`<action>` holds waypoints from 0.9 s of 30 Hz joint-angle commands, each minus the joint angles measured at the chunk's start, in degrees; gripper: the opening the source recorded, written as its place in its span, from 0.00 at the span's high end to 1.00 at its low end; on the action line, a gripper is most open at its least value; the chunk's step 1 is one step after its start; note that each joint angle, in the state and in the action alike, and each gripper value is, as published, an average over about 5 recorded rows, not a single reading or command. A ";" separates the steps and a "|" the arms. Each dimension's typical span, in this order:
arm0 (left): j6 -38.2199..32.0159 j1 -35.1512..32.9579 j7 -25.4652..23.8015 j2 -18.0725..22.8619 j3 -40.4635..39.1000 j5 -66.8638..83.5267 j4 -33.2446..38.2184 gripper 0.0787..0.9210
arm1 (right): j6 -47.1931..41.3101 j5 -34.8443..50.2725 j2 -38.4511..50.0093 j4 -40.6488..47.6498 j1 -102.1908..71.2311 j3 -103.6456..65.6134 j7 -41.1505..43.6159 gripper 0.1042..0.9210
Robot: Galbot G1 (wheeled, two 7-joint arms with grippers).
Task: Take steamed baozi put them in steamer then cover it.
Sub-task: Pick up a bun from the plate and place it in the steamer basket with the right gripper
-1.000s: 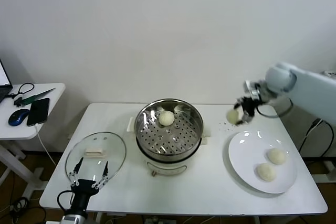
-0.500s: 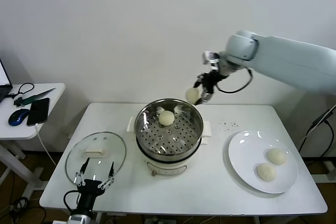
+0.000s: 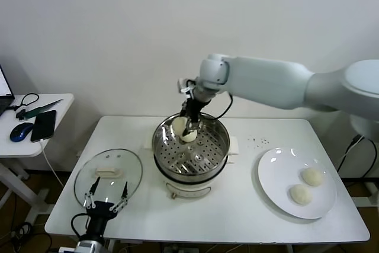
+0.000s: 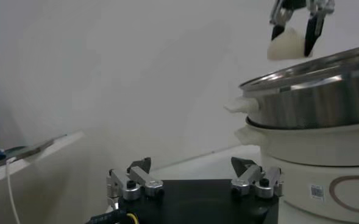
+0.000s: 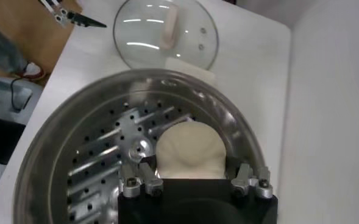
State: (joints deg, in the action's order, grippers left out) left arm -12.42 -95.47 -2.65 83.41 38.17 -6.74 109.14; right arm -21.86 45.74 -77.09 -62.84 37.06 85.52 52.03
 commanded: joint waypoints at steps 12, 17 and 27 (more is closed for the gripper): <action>-0.07 0.23 0.05 -0.25 0.11 0.21 -0.62 0.12 | -0.23 -1.46 -5.10 2.60 -7.28 0.39 -1.23 0.25; -0.03 0.30 0.03 -0.24 0.05 0.13 -0.50 0.12 | -0.38 -1.76 -4.79 2.27 -6.76 0.40 -1.35 0.22; -0.22 0.05 0.07 -0.13 -0.18 0.10 -0.53 0.12 | 0.08 -1.97 1.03 -3.00 -2.19 -0.30 -0.74 0.12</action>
State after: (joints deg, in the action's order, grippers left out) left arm -12.54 -95.34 -2.60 83.23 38.10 -6.61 108.58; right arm -21.96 43.88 -79.64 -62.36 32.31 85.48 50.95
